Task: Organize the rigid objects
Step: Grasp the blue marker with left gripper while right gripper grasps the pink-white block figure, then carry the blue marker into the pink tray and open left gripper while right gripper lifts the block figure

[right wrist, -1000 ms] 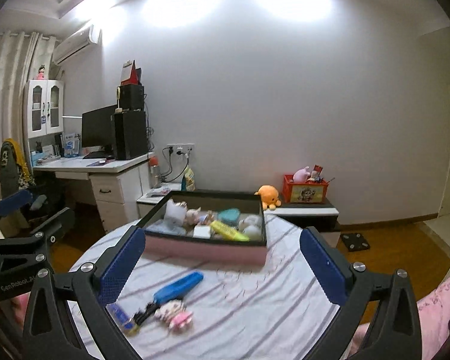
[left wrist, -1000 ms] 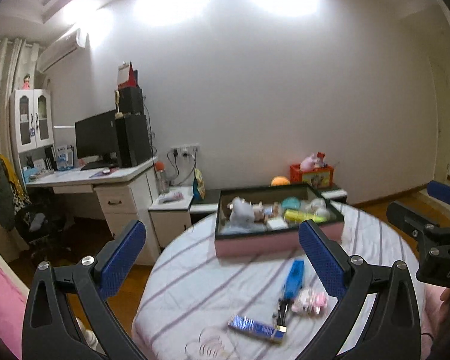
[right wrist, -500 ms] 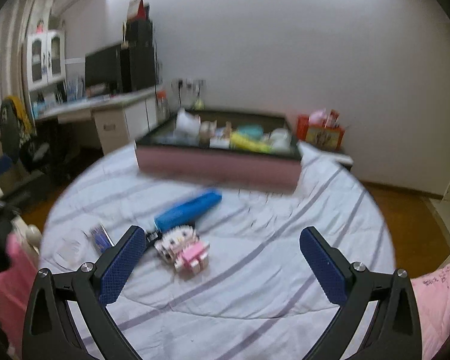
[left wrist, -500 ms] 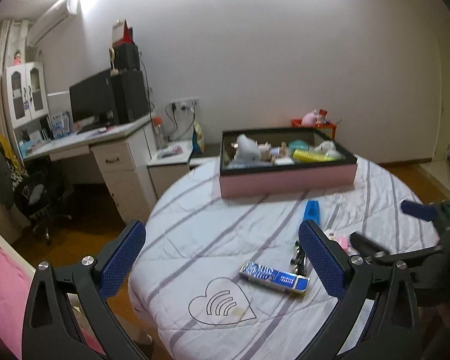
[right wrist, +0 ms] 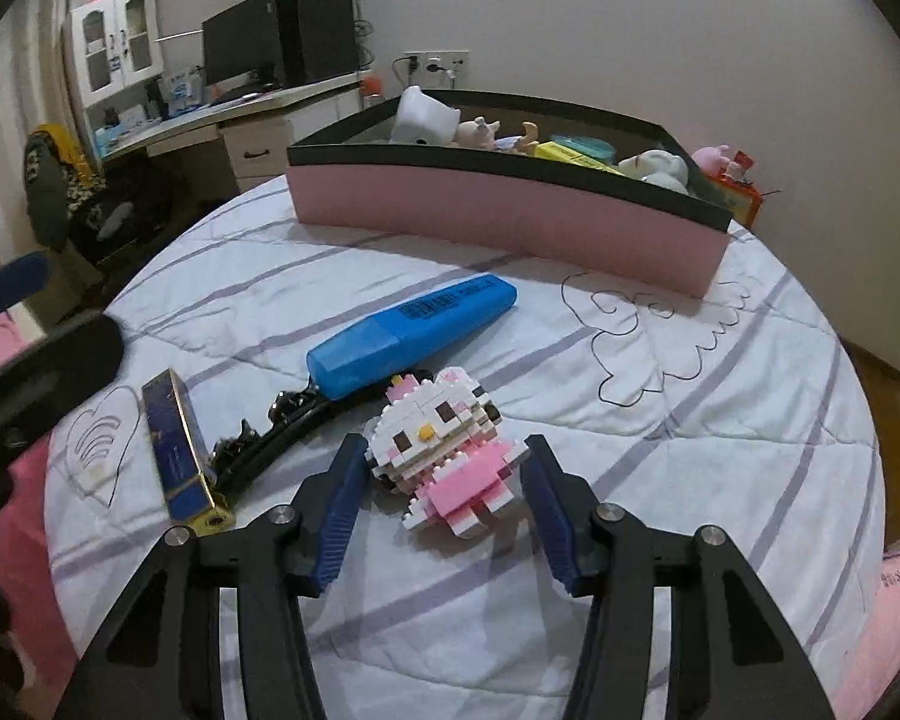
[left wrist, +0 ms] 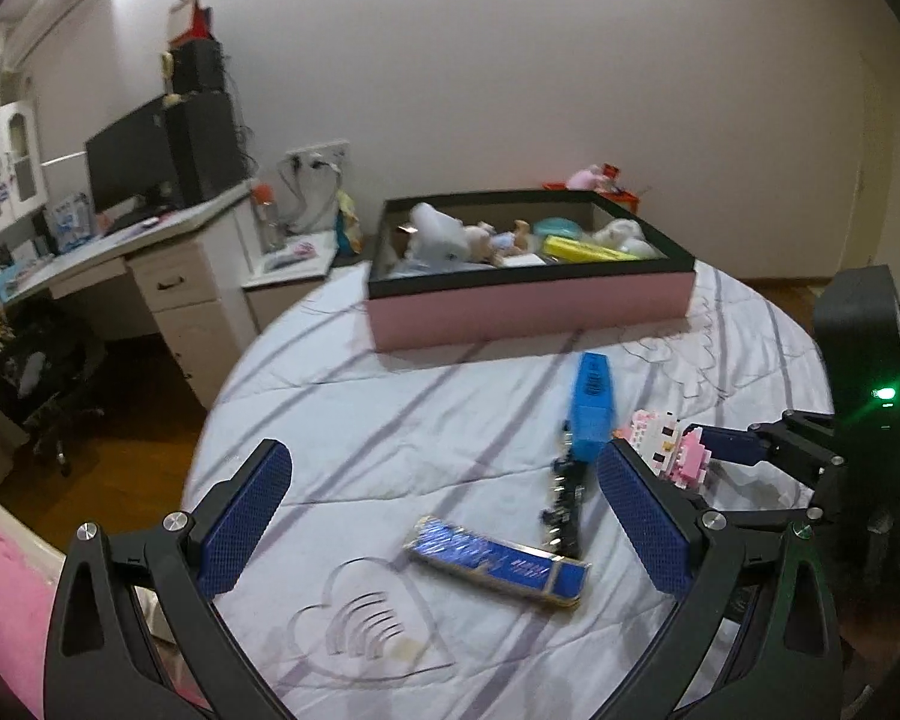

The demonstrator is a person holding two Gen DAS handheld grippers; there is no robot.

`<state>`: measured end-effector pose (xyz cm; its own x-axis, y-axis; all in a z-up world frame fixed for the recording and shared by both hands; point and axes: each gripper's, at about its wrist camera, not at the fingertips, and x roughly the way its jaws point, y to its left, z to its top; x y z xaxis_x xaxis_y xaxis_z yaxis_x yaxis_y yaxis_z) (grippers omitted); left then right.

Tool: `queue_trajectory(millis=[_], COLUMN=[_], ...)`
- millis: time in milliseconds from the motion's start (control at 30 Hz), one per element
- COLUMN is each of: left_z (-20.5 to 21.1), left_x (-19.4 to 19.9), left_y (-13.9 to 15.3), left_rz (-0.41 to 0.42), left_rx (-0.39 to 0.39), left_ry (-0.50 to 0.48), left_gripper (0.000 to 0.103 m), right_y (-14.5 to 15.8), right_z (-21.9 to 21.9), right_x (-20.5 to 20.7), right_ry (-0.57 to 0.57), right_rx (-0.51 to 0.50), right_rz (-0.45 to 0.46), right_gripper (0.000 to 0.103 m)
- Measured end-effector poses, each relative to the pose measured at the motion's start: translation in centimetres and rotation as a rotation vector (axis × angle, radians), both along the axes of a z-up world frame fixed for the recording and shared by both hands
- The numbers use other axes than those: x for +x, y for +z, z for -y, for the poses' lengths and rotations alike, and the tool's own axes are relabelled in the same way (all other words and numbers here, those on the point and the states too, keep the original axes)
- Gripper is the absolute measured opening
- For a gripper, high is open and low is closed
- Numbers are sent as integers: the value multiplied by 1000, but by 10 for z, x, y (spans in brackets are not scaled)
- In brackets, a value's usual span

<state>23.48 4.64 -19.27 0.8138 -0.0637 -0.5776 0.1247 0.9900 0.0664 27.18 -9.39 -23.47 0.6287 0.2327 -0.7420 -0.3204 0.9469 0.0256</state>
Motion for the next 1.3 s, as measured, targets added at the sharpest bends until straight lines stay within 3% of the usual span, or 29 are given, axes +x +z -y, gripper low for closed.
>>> queue_trajectory(millis=[367, 600, 667, 733, 800, 833, 867, 1300], left_z=[55, 70, 73, 75, 75, 75, 75, 45], left_x=[56, 90, 97, 101, 103, 100, 99, 60], left_y=[-21, -35, -39, -45, -49, -48, -46, 8], left_rz=[-123, -205, -218, -245, -274, -259, -251, -64], left_rx=[41, 58, 88, 93, 75, 65, 62, 17], left_ry=[-108, -113, -109, -121, -148, -159, -162, -92], left_gripper=[103, 102, 89, 55, 44, 31, 27, 26], right_y=[6, 6, 6, 5, 5, 5, 5, 40], right_z=[81, 98, 100, 101, 102, 103, 103, 87], right_x=[19, 34, 37, 39, 41, 41, 41, 21], right_ry=[-183, -189, -188, -185, -187, -186, -187, -179], right_rx=[24, 79, 85, 96, 104, 106, 108, 150], right_rz=[9, -13, -17, -22, -25, -27, -27, 99], right_gripper=[54, 54, 54, 54, 54, 54, 54, 54])
